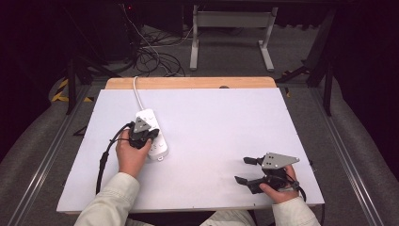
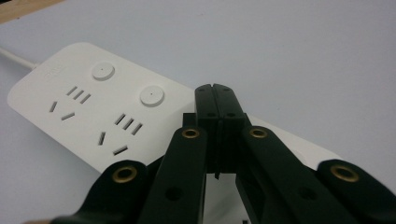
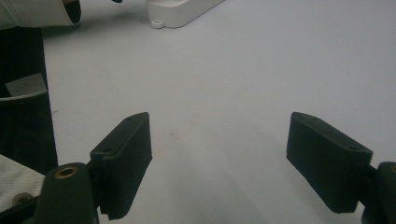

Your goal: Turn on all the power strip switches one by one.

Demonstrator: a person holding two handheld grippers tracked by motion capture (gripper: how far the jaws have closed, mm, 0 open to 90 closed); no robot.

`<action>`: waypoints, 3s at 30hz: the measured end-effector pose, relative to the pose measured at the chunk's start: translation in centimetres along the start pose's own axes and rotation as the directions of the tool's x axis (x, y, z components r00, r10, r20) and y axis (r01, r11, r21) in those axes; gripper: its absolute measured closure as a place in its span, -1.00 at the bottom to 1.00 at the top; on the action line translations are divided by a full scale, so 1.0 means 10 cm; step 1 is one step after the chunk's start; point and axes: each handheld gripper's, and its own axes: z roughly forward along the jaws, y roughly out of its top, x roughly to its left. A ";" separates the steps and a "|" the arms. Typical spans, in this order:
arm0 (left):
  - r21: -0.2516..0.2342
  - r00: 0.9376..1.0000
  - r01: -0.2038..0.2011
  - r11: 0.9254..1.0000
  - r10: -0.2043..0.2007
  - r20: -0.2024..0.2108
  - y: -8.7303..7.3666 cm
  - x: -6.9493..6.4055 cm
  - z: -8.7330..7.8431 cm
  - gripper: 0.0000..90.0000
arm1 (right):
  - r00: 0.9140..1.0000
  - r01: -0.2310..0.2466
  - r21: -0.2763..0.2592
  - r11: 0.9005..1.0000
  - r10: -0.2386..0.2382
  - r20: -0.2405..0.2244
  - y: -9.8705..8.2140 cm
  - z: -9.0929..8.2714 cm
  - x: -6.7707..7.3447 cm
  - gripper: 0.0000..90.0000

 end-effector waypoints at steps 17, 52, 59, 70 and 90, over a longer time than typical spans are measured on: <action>0.001 1.000 -0.002 1.000 0.002 -0.015 -0.01 -0.01 0.03 1.00 | 1.000 0.004 0.005 1.000 -0.004 -0.005 0.00 0.00 0.01 -0.49; -0.051 1.000 -0.018 0.999 0.019 0.007 0.37 0.10 -0.17 1.00 | 1.000 -0.004 0.004 1.000 0.004 -0.003 -0.01 0.00 -0.01 -0.50; 0.001 0.999 -0.043 0.999 0.043 -0.019 0.33 0.19 -0.07 1.00 | 1.000 -0.005 0.005 1.000 0.005 -0.005 -0.01 0.01 -0.01 -0.50; 0.030 1.000 0.016 0.999 -0.015 -0.025 0.26 0.30 0.08 1.00 | 1.000 -0.001 0.006 1.000 0.001 -0.007 -0.01 0.01 0.00 -0.50; 0.025 0.999 0.039 0.999 -0.038 -0.022 0.17 0.33 0.17 1.00 | 1.000 0.005 0.009 1.000 -0.005 -0.012 -0.01 0.01 0.01 -0.51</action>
